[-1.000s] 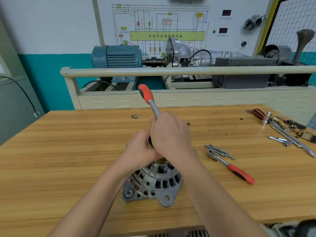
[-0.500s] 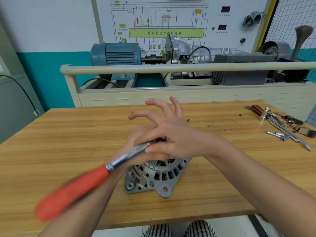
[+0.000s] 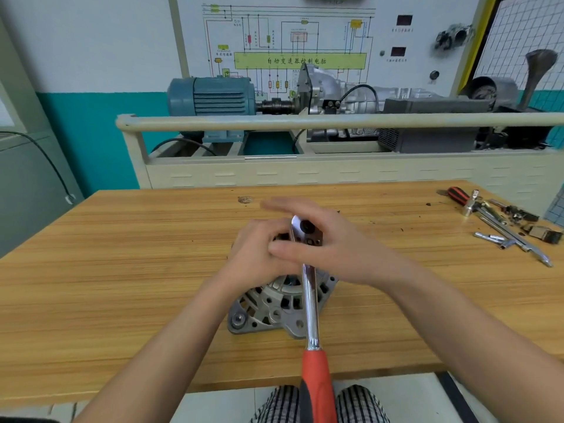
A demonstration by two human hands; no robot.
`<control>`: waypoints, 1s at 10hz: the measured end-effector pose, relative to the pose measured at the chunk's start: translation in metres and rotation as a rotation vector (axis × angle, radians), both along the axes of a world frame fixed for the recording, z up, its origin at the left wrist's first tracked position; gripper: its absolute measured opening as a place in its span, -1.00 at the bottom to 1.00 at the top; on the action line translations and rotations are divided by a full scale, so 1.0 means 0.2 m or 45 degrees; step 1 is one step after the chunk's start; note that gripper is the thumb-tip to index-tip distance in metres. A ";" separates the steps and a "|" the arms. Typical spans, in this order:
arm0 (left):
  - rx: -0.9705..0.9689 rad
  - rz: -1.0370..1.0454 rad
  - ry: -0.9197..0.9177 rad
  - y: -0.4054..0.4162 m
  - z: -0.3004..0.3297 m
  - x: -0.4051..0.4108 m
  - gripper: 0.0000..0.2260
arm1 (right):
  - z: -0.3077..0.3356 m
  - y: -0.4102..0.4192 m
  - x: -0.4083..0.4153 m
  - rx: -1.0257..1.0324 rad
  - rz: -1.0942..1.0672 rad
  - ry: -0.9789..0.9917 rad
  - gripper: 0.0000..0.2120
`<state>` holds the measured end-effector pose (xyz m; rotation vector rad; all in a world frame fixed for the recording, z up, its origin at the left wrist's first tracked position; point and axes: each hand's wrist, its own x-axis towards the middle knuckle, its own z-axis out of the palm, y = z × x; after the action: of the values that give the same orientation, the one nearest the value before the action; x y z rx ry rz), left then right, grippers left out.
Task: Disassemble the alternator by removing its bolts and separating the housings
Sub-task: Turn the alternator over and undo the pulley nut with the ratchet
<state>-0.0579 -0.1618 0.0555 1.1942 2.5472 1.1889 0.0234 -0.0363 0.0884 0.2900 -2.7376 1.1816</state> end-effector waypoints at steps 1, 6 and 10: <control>0.048 -0.014 -0.004 -0.01 -0.02 -0.01 -0.65 | -0.06 -0.11 -0.01 0.294 -0.594 0.106 -0.40; 0.044 -0.059 0.045 0.02 -0.02 -0.06 -0.31 | 0.04 0.13 -0.01 0.405 -0.100 0.123 -0.42; 0.064 -0.141 0.229 0.02 -0.04 -0.11 -0.28 | 0.00 0.22 -0.07 0.116 0.171 0.214 -0.44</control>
<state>-0.0804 -0.1578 0.0481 1.4961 2.5480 1.1774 0.0091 0.0076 0.0881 0.5653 -2.6637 1.0118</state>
